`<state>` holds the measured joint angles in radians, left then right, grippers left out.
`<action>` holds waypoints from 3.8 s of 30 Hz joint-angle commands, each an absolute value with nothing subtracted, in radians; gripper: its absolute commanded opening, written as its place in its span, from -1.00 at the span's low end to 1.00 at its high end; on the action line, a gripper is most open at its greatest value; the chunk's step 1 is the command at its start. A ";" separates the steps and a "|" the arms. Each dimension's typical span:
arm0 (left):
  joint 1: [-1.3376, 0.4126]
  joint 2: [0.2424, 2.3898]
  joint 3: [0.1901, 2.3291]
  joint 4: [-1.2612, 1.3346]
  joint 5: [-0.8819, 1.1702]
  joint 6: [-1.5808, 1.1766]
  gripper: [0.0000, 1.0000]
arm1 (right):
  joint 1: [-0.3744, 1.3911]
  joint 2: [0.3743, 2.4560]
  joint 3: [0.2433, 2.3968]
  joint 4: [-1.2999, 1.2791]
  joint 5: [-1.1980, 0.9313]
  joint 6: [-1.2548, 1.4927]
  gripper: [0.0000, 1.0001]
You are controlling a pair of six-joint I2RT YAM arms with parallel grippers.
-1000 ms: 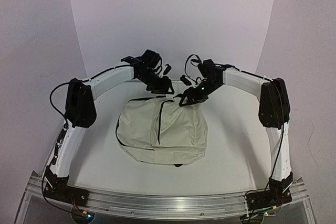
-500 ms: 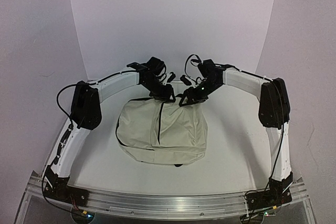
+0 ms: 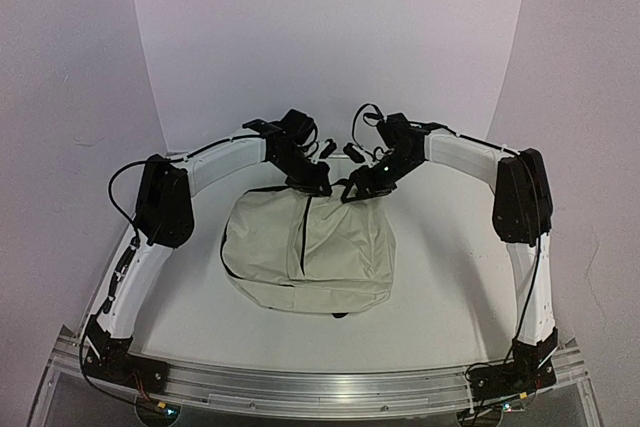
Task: Pack the student bag
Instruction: Zip the student bag at the center of the board.
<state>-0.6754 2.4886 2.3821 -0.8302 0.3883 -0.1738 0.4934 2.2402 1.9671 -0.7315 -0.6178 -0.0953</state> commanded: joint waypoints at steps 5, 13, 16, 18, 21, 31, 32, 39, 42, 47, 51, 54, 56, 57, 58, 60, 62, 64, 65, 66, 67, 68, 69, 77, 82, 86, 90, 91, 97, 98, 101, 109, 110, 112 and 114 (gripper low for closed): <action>-0.683 2.407 2.404 -0.836 0.356 -0.196 -1.00 | 0.498 2.258 1.981 -0.764 -0.607 -0.087 0.23; -0.683 2.287 2.333 -0.749 0.359 -0.232 -1.00 | 0.497 2.274 1.983 -0.761 -0.553 -0.084 0.23; -0.683 2.256 2.315 -0.744 0.366 -0.240 -1.00 | 0.498 2.281 1.988 -0.759 -0.541 -0.082 0.23; -0.683 2.234 2.288 -0.746 0.372 -0.241 -1.00 | 0.498 2.288 1.995 -0.759 -0.536 -0.079 0.23; -0.683 2.193 2.217 -0.742 0.389 -0.238 -1.00 | 0.497 2.293 2.001 -0.758 -0.526 -0.076 0.24; -0.745 2.008 1.901 -0.646 0.480 -0.222 -1.00 | 0.498 2.300 1.996 -0.753 -0.496 -0.075 0.25; -0.753 1.991 1.868 -0.637 0.484 -0.221 -1.00 | 0.498 2.300 1.996 -0.753 -0.494 -0.076 0.25; -0.776 1.863 1.665 -0.543 0.442 -0.227 -1.00 | 0.498 2.265 1.991 -0.756 -0.573 -0.080 0.26; -0.776 1.861 1.657 -0.532 0.420 -0.203 -1.00 | 0.497 2.241 2.038 -0.757 -0.671 -0.083 0.34; -0.776 1.895 1.680 -0.543 0.448 -0.175 -0.99 | 0.498 2.280 2.201 -0.761 -0.751 -0.115 0.64; -0.776 1.885 1.658 -0.539 0.448 -0.173 -0.99 | 0.503 2.370 2.296 -0.763 -0.721 -0.123 0.70; -0.776 1.868 1.633 -0.540 0.434 -0.175 -1.00 | 0.503 2.428 2.315 -0.770 -0.666 -0.132 0.68; -0.776 1.862 1.617 -0.542 0.414 -0.180 -1.00 | 0.503 2.443 2.288 -0.779 -0.637 -0.161 0.64; -0.776 1.861 1.610 -0.544 0.404 -0.182 -1.00 | 0.503 2.443 2.263 -0.783 -0.626 -0.177 0.60; -0.776 1.860 1.607 -0.544 0.389 -0.183 -1.00 | 0.502 2.439 2.239 -0.793 -0.619 -0.190 0.56; -0.775 1.863 1.604 -0.542 0.367 -0.184 -1.00 | 0.498 2.419 2.174 -0.820 -0.617 -0.217 0.44; -0.773 1.872 1.611 -0.542 0.355 -0.179 -1.00 | 0.493 2.376 2.096 -0.858 -0.625 -0.241 0.31; -0.768 1.885 1.620 -0.537 0.355 -0.173 -1.00 | 0.482 2.325 1.993 -0.878 -0.636 -0.265 0.18; -0.765 1.890 1.625 -0.532 0.358 -0.170 -1.00 | 0.476 2.293 1.941 -0.887 -0.640 -0.272 0.13; -0.764 1.896 1.631 -0.527 0.361 -0.166 -1.00 | 0.469 2.260 1.891 -0.894 -0.646 -0.277 0.08; -0.762 1.903 1.642 -0.527 0.362 -0.160 -1.00 | 0.462 2.228 1.849 -0.898 -0.651 -0.281 0.06; -0.761 1.913 1.655 -0.533 0.364 -0.151 -0.99 | 0.457 2.193 1.804 -0.904 -0.658 -0.285 0.05; -0.761 1.923 1.672 -0.542 0.366 -0.141 -0.99 | 0.455 2.153 1.766 -0.912 -0.668 -0.289 0.05; -0.768 1.910 1.676 -0.526 0.470 -0.113 -1.00 | 0.454 2.056 1.755 -0.956 -0.822 -0.268 0.29; -0.797 1.844 1.611 -0.480 0.496 -0.102 -1.00 | 0.459 2.209 1.986 -0.950 -0.889 -0.189 0.48; -0.828 1.852 1.601 -0.516 0.479 -0.073 -1.00 | 0.504 2.262 2.053 -0.948 -0.908 -0.193 0.55; -0.834 1.836 1.560 -0.487 0.464 -0.072 -1.00 | 0.538 2.318 2.093 -0.948 -0.930 -0.189 0.64; -0.834 1.832 1.554 -0.481 0.458 -0.072 -1.00 | 0.544 2.335 2.100 -0.949 -0.933 -0.192 0.65; -0.836 1.842 1.543 -0.505 0.432 -0.051 -1.00 | 0.579 2.389 2.106 -0.954 -0.968 -0.202 0.61; -0.836 1.848 1.543 -0.513 0.427 -0.051 -0.99 | 0.585 2.392 2.103 -0.954 -0.971 -0.203 0.59; -0.838 1.861 1.542 -0.520 0.422 -0.059 -1.00 | 0.595 2.402 2.099 -0.954 -0.965 -0.209 0.49; -0.837 1.916 1.634 -0.624 0.381 -0.098 -1.00 | 0.596 2.397 2.116 -0.958 -0.970 -0.207 -0.04; -0.837 1.931 1.670 -0.654 0.361 -0.105 -1.00 | 0.595 2.395 2.114 -0.958 -0.973 -0.207 -0.14; -0.838 1.952 1.706 -0.691 0.379 -0.086 -1.00 | 0.595 2.392 2.116 -0.958 -0.975 -0.209 -0.37; -0.840 1.940 1.689 -0.670 0.372 -0.089 -0.99 | 0.596 2.390 2.119 -0.959 -0.975 -0.211 -0.69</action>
